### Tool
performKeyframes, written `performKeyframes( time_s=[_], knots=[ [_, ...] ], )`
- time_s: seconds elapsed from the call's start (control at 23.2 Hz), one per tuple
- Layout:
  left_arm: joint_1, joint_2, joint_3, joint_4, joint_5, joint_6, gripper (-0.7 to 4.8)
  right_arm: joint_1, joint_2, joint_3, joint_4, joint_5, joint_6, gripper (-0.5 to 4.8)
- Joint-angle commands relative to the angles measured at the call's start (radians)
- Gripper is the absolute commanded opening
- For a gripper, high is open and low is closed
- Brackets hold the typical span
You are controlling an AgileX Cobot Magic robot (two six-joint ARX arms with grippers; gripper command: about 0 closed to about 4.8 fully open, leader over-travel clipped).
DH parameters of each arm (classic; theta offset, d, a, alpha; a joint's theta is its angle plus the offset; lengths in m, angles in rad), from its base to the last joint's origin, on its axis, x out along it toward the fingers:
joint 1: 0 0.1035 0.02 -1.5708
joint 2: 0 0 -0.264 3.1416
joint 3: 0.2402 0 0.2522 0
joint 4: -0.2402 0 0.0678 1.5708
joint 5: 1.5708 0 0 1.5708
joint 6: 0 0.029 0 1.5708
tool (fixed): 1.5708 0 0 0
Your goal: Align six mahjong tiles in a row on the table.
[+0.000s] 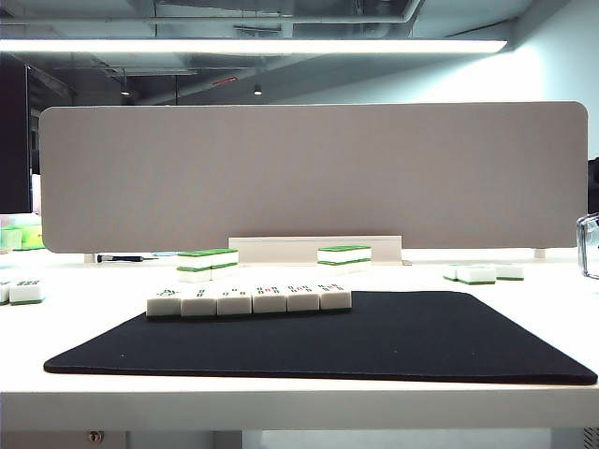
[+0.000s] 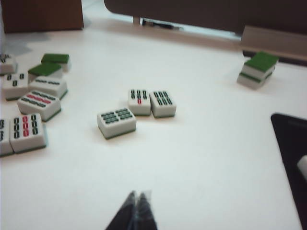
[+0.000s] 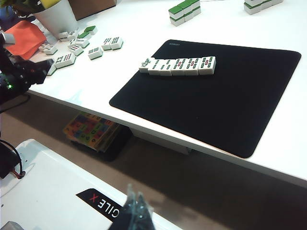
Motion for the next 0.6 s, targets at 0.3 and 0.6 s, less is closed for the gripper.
performKeyframes(
  time_s=[0.3, 0.6],
  knots=[
    [0.001, -0.077, 0.002, -0.102, 0.127, 0.094, -0.06, 0.001, -0.012, 0.003, 0.009, -0.002, -0.003, -0.01],
    [0.001, -0.077, 0.002, -0.103, 0.122, 0.100, -0.06, 0.001, -0.012, 0.003, 0.009, -0.002, -0.003, -0.01]
  ],
)
